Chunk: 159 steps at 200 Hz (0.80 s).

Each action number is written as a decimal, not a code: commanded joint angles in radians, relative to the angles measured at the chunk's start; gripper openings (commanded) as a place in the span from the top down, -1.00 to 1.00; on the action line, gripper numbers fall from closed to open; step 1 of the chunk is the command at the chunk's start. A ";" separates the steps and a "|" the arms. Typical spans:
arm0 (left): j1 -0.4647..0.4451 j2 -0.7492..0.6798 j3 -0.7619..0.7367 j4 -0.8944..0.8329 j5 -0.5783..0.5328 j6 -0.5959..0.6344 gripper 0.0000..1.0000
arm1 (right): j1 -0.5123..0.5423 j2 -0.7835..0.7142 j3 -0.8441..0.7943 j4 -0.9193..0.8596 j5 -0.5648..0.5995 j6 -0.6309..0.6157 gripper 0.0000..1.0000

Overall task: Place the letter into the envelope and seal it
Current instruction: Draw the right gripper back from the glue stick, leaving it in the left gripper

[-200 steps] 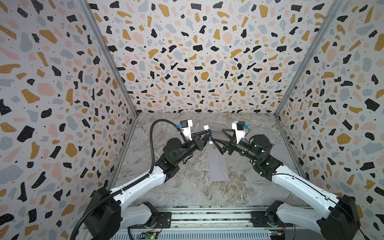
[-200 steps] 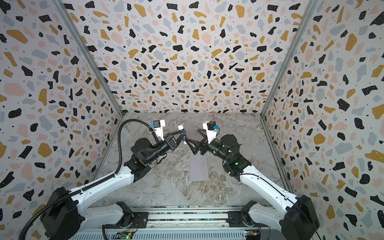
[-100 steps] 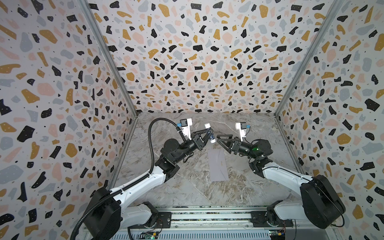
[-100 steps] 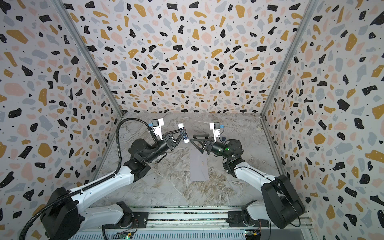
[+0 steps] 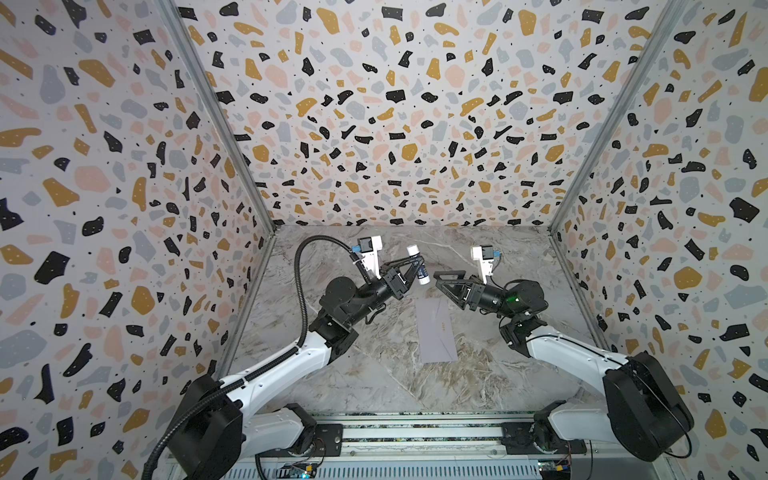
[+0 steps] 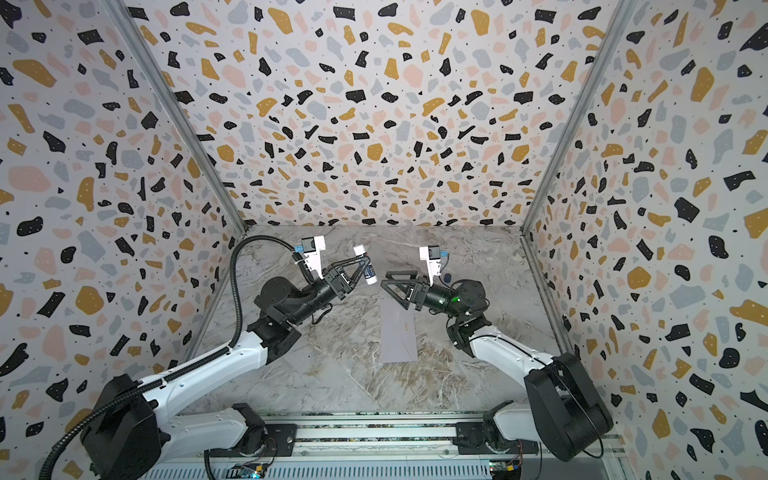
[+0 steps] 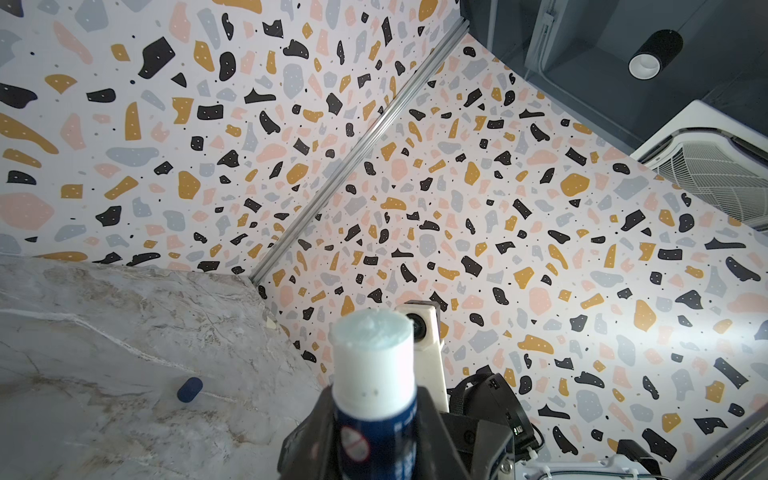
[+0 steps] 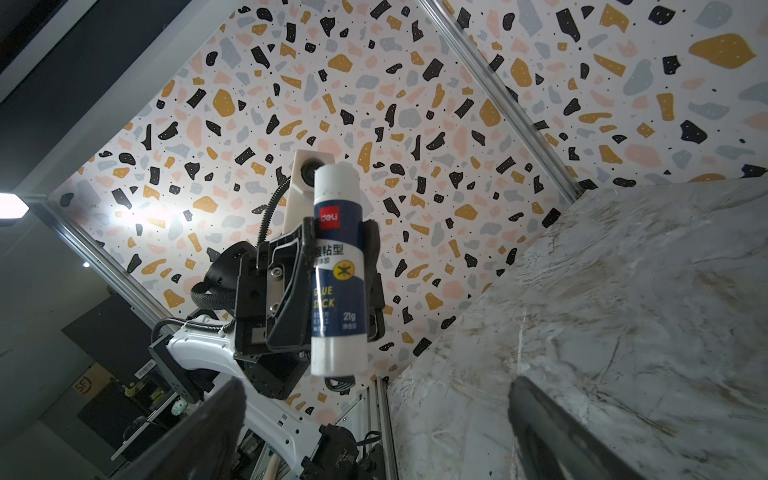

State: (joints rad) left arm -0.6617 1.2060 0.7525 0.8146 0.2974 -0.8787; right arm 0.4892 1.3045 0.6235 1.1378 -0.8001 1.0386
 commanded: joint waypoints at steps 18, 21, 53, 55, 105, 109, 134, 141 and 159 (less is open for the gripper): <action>0.007 -0.009 -0.007 0.086 0.003 0.001 1.00 | 0.002 -0.039 0.018 -0.046 0.007 -0.046 -0.98; 0.007 -0.008 -0.007 0.087 0.002 0.000 1.00 | 0.003 -0.040 0.017 -0.044 0.007 -0.044 -0.98; 0.008 -0.002 -0.009 0.109 0.004 -0.045 1.00 | 0.012 -0.034 -0.004 0.031 0.045 -0.014 -0.94; 0.008 -0.003 -0.011 0.112 0.005 -0.046 1.00 | 0.014 -0.032 -0.005 0.035 0.047 -0.012 -0.93; 0.008 0.017 -0.019 0.164 0.012 -0.084 1.00 | 0.058 0.026 0.011 0.135 0.079 0.039 -0.79; 0.008 0.018 -0.021 0.166 0.012 -0.085 1.00 | 0.063 0.029 0.012 0.143 0.083 0.044 -0.78; 0.008 0.021 -0.022 0.170 0.012 -0.086 1.00 | 0.091 0.042 0.018 0.171 0.105 0.048 -0.70; 0.008 0.021 -0.023 0.171 0.012 -0.086 1.00 | 0.097 0.044 0.018 0.177 0.114 0.048 -0.65; 0.008 0.021 -0.024 0.175 0.011 -0.086 1.00 | 0.108 0.050 0.024 0.183 0.127 0.055 -0.55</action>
State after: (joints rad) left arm -0.6609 1.2312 0.7353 0.9001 0.2981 -0.9615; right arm 0.5816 1.3571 0.6216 1.2469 -0.7017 1.0801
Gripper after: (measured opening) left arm 0.223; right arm 0.796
